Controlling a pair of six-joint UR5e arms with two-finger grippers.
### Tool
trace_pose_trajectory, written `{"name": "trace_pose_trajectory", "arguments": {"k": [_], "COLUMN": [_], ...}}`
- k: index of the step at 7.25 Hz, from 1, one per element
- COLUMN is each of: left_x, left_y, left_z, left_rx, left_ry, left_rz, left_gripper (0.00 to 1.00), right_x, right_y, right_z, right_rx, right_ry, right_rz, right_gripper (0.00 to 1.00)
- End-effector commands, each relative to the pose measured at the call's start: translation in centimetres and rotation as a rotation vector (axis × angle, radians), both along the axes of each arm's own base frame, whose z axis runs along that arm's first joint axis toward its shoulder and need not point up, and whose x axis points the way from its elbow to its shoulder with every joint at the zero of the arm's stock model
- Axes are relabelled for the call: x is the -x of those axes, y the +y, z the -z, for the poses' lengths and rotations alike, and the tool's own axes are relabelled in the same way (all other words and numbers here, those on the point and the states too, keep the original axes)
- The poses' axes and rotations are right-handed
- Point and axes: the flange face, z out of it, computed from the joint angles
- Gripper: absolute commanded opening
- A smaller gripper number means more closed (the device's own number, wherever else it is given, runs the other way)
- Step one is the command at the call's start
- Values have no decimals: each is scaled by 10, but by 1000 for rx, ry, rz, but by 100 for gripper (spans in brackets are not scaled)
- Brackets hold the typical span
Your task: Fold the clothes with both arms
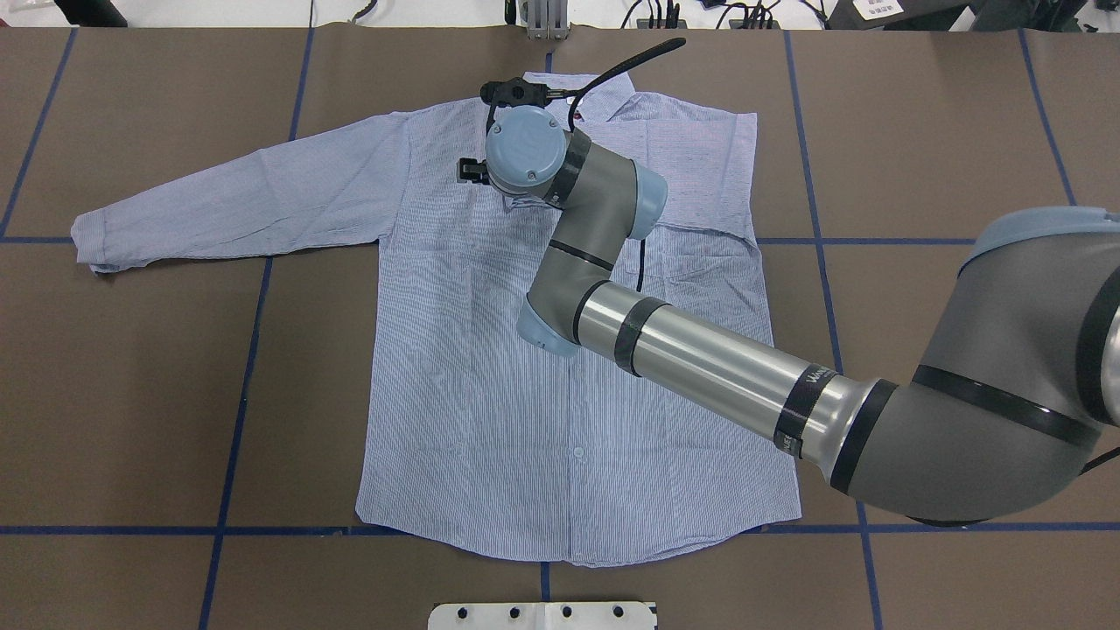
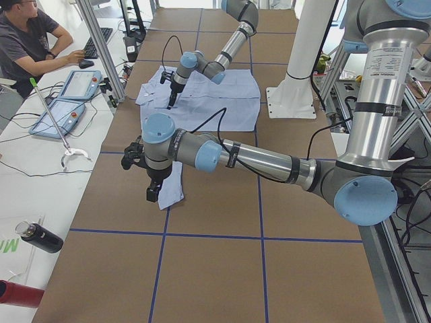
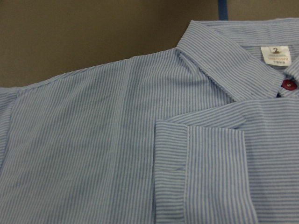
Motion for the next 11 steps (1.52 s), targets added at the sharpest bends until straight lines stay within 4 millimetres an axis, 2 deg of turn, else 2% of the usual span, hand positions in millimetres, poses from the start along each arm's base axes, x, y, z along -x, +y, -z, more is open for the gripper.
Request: {"name": "trace_pose_trajectory", "arguments": {"k": [1, 3, 5, 6, 7, 8, 9, 10, 11], "left_x": [0, 6, 15, 15, 15, 12, 9, -1, -37], "left_y": [1, 2, 4, 4, 5, 2, -2, -7, -15], "left_z": [-2, -3, -4, -4, -6, -2, -6, -19, -27], "left_rx": [3, 2, 5, 5, 11, 14, 25, 14, 14], "left_ry": [0, -3, -3, -2, 0, 3, 12, 19, 15], "left_rz": [1, 8, 24, 26, 27, 33, 48, 51, 70], "left_gripper": [100, 100, 100, 100, 100, 100, 100, 100, 100], "right_x": [0, 9, 31, 34, 32, 24, 5, -23, -52], "right_y": [-5, 1, 27, 34, 38, 45, 54, 60, 57], "right_z": [3, 65, 106, 132, 148, 170, 200, 205, 192], "right_rx": [-15, -67, -104, -121, -126, -106, -51, -3, 59], "right_ry": [7, -70, -128, -155, -177, -204, -130, -64, -24], "right_rz": [-16, -4, 30, 37, 47, 66, 66, 78, 101], "right_gripper": [98, 98, 98, 98, 98, 99, 99, 99, 99]}}
